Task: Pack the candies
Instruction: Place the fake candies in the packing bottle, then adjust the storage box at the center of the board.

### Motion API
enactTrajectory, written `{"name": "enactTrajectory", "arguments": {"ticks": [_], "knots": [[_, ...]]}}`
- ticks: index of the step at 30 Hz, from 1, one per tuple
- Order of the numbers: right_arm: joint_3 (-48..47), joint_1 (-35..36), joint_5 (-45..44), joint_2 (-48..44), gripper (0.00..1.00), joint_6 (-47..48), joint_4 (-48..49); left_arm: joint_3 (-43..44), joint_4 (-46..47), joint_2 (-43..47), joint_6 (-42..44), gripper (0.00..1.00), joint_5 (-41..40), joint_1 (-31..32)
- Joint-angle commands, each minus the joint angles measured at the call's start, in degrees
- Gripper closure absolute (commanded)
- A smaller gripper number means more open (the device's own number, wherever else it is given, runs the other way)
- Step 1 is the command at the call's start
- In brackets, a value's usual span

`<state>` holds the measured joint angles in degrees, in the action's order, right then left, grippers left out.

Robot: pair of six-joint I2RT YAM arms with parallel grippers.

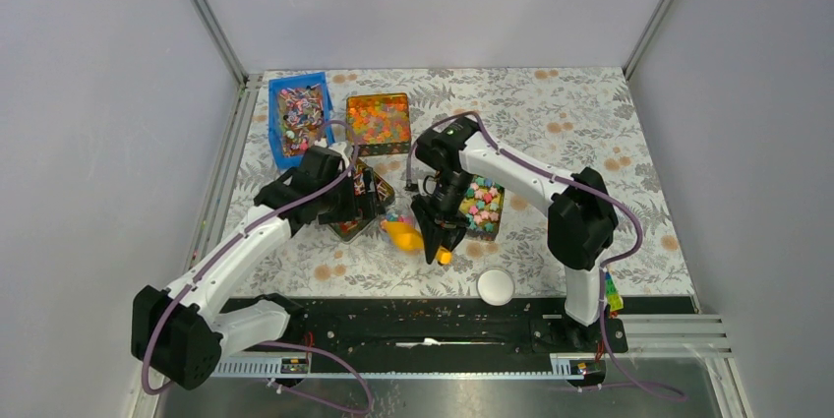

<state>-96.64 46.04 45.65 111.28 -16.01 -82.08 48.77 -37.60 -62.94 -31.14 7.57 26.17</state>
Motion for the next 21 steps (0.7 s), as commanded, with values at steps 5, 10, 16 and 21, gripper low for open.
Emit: {"name": "enactTrajectory", "arguments": {"ticks": [5,10,16,21], "knots": [[-4.7,-0.3,-16.8,-4.8,1.00,6.2,-1.3,8.0,0.9,-2.1,0.6,0.01,2.6,-0.3],[-4.1,-0.3,-35.1,-9.4,1.00,8.6,-0.4,14.2,1.5,-4.3,-0.8,0.01,4.5,-0.3],[0.5,-0.3,-52.5,-15.9,1.00,10.3,2.8,19.9,1.9,-8.7,-0.5,0.01,7.5,-0.3],[4.8,-1.7,-53.6,-19.5,1.00,9.7,4.5,21.4,4.8,-13.1,-1.4,0.01,11.8,-0.2]]}}
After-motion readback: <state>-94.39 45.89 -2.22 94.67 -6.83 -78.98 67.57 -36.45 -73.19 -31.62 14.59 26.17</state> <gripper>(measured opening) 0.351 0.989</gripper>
